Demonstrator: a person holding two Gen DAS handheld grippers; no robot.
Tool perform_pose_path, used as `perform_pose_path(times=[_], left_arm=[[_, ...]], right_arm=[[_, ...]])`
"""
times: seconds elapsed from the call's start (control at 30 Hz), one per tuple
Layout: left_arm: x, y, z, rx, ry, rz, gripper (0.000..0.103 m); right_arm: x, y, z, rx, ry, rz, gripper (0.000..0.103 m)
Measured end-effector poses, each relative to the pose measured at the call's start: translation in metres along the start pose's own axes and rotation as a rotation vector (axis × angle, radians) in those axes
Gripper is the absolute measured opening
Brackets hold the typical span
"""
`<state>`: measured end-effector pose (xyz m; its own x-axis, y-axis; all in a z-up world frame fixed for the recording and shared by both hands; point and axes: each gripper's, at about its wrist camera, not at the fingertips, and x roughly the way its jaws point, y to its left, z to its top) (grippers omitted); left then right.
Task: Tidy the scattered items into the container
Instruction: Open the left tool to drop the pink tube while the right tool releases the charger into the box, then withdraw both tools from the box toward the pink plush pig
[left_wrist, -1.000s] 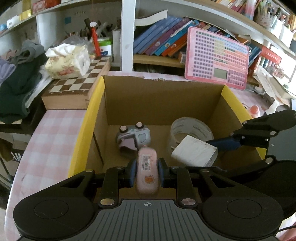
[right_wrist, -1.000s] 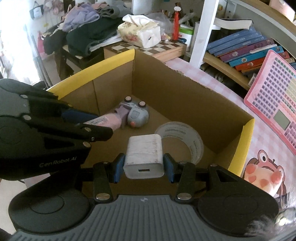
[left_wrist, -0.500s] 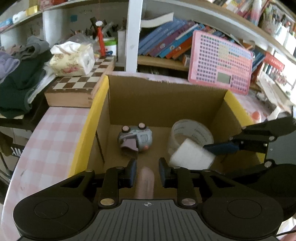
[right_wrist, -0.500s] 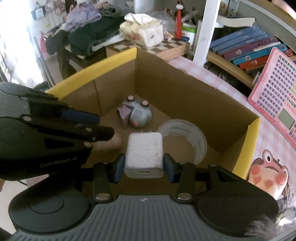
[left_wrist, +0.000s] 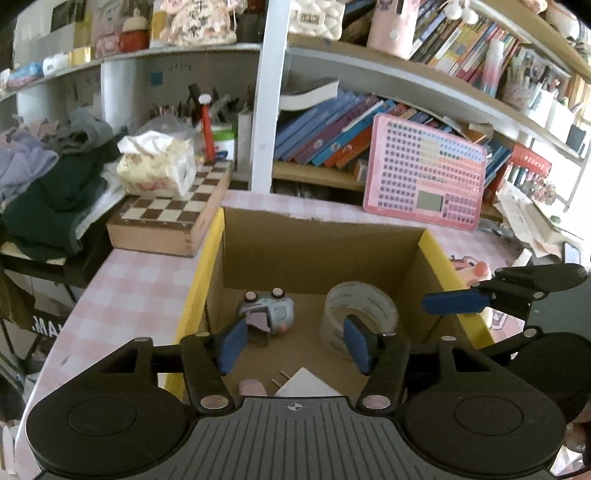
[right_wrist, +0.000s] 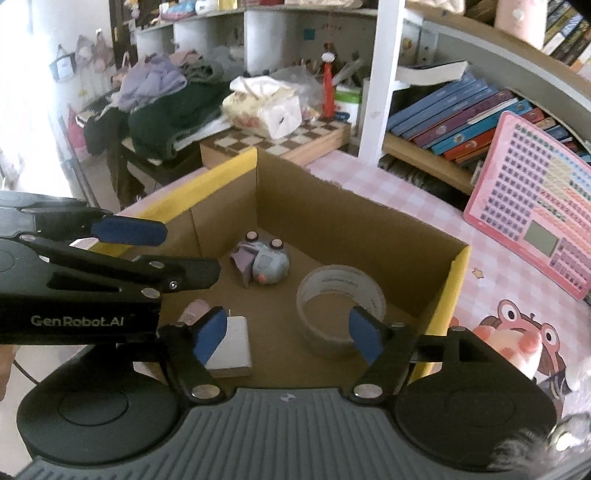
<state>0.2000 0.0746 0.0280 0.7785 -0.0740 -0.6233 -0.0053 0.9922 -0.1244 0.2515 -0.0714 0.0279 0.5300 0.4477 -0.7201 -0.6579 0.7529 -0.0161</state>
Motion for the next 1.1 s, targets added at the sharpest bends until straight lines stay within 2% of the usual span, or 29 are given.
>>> perform_pose_path(times=[0.13,0.33,0.53,0.7,1.1], left_arm=[[-0.019,-0.002,-0.004,0.013,-0.026,0.002,0.071],[-0.048,0.003,-0.015,0.01,-0.052,0.009,0.075],[-0.073,0.007,-0.029,-0.004,-0.065,0.006,0.077],[-0.088,0.007,-0.042,0.03,-0.055,0.002,0.077],[-0.115,0.006,-0.076,0.056,-0.026,-0.01,0.08]], right_arm=[[-0.019,0.005,-0.006,0.024,-0.03,-0.014,0.076],[-0.048,0.015,-0.02,0.074,-0.078,-0.033,0.076],[-0.072,0.03,-0.036,0.103,-0.113,-0.064,0.077],[-0.086,0.041,-0.052,0.148,-0.121,-0.083,0.077],[-0.11,0.069,-0.088,0.201,-0.112,-0.128,0.077]])
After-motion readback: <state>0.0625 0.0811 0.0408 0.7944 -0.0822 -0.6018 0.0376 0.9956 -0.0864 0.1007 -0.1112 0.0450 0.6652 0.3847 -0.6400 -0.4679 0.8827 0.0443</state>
